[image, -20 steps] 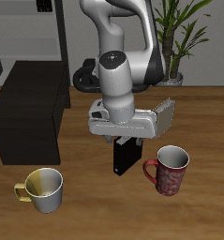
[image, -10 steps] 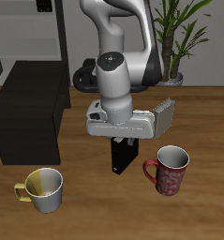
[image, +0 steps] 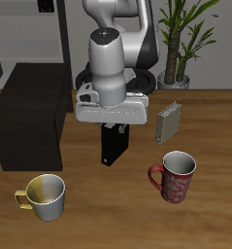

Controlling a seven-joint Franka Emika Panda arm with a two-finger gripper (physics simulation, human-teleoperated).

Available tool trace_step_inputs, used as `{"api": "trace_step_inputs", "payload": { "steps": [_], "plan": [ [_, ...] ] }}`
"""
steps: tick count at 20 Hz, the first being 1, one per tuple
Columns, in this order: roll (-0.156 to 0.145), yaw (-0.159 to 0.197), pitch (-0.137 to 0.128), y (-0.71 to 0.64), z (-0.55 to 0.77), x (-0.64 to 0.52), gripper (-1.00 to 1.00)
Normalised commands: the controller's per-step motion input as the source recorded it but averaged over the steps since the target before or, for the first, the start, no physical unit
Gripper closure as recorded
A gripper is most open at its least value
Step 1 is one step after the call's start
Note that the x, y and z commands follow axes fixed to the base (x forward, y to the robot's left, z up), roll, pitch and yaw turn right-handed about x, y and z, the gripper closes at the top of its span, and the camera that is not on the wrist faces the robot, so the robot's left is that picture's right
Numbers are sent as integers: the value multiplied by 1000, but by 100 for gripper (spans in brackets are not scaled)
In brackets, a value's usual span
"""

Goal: Place the black book flat on top of the shelf and place the white-yellow mug on top of the shelf

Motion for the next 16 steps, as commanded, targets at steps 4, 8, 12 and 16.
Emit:
{"api": "trace_step_inputs", "payload": {
  "steps": [4, 8, 12, 16],
  "plan": [
    [-110, 102, -93, -550, 1115, -451, 100],
    [-119, 77, -70, -539, 947, -402, 100],
    [-70, 64, -58, -338, 639, -317, 100],
    [-69, 81, -86, -265, 815, -441, 100]
  ]
}}
